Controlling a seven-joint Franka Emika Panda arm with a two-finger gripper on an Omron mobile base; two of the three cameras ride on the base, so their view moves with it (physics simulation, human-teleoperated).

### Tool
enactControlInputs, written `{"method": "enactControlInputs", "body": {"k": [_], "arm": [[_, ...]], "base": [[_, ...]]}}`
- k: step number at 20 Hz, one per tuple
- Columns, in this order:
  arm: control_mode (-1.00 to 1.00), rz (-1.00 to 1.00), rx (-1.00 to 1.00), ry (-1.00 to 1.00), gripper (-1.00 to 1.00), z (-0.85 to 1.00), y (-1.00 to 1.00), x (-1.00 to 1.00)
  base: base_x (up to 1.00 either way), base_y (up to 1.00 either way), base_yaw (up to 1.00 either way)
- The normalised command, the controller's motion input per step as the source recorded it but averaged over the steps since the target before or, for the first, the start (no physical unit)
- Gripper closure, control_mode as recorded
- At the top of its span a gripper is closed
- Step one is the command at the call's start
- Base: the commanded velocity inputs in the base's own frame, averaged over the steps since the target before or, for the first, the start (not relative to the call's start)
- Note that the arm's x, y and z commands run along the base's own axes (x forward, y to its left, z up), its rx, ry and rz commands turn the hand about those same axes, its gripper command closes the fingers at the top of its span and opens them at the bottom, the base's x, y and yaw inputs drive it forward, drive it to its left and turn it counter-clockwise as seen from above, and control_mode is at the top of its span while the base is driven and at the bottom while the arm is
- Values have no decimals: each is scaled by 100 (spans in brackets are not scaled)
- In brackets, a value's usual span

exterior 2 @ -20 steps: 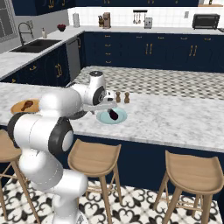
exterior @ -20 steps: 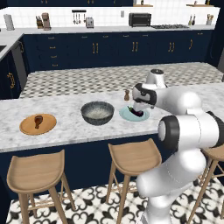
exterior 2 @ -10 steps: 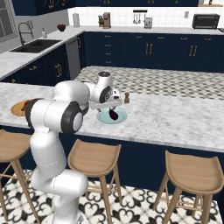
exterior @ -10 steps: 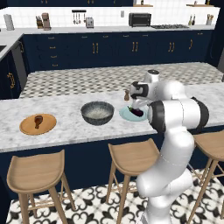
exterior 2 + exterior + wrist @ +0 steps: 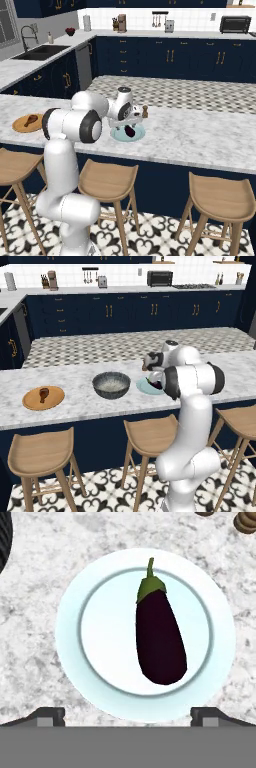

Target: Pick the chicken drumstick and eggplant from their plates and place them in the bowl. Then put the bowl in the fridge.

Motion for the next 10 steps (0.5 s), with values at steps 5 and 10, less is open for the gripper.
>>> {"method": "enactControlInputs", "body": {"k": [5, 10], "arm": [[-100, 4, 0, 0, -100, -18, -9, 39], [-100, 0, 0, 0, -100, -28, 0, 22]], "base": [[0, 0, 0], [0, 0, 0]]}}
